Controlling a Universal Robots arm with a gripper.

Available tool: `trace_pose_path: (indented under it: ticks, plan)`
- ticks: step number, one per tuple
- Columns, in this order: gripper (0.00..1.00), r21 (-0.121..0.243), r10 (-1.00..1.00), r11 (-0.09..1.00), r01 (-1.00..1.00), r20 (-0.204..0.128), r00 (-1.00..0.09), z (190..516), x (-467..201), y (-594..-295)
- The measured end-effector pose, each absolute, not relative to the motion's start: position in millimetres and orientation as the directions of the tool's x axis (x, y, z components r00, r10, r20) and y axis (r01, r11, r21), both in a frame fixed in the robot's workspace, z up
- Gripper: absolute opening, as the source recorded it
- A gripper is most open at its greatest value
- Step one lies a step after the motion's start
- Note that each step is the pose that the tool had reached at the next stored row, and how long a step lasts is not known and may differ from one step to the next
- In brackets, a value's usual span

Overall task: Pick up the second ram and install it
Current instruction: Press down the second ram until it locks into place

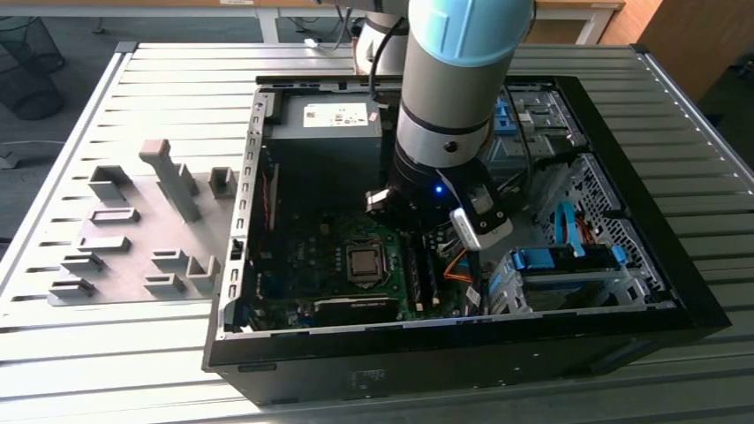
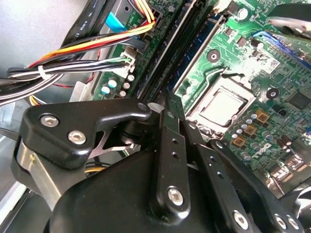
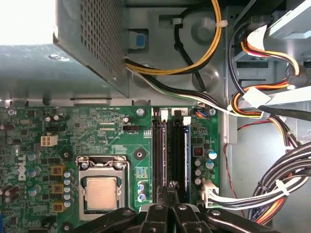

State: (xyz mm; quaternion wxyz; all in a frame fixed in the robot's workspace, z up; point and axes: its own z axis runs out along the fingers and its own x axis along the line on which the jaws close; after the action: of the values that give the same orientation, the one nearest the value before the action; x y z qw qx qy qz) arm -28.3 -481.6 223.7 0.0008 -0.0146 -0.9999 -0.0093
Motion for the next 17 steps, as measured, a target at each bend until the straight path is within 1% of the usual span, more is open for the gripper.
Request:
trace_pose_path:
  ticks: [17]
  plan:
    - [0.11,0.018,0.029,0.999,0.029,0.004,-1.000,216.3,-28.3,-481.6]
